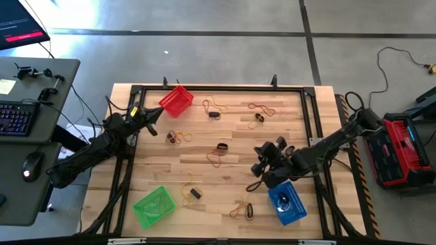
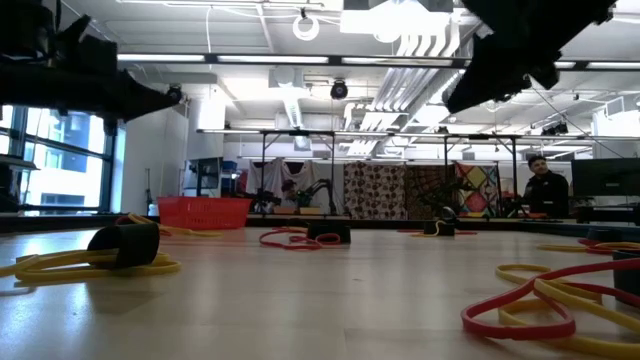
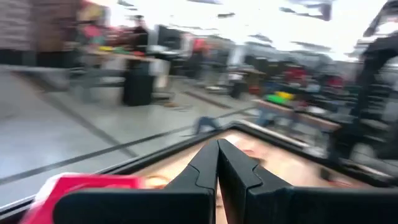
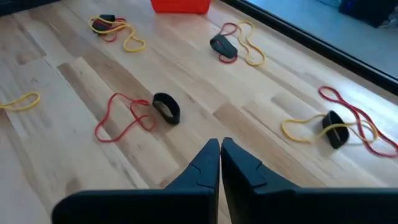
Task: Sort rubber bands into baskets
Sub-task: Put the red rubber band into the red basket
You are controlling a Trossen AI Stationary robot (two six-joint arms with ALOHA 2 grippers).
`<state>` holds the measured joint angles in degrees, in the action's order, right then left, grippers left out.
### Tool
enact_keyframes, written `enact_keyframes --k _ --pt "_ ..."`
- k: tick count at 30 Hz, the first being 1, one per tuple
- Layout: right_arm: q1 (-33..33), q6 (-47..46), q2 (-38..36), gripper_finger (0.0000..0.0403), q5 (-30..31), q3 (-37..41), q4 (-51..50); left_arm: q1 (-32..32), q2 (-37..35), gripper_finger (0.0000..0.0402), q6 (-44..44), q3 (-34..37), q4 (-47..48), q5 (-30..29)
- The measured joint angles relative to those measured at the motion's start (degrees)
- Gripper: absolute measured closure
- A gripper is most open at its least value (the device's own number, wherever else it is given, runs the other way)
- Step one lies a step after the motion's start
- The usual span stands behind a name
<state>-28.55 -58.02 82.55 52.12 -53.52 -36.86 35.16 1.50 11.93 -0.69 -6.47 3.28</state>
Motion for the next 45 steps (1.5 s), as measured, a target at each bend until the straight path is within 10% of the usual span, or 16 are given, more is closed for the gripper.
enact_keyframes --k 15,39,45 --pt "8.42 22.80 6.61 0.0403 -12.93 0.02 21.16 -2.81 8.37 0.0401 -1.53 0.00 -1.28 11.17" --pt "27.22 53.71 7.21 0.0403 -37.50 0.29 42.79 -14.19 36.39 0.0401 -7.06 -6.53 -12.78 6.91" --pt "29.81 52.66 7.14 0.0403 -43.13 13.23 65.30 -16.63 46.34 0.0401 -9.11 -10.22 -13.22 6.41"
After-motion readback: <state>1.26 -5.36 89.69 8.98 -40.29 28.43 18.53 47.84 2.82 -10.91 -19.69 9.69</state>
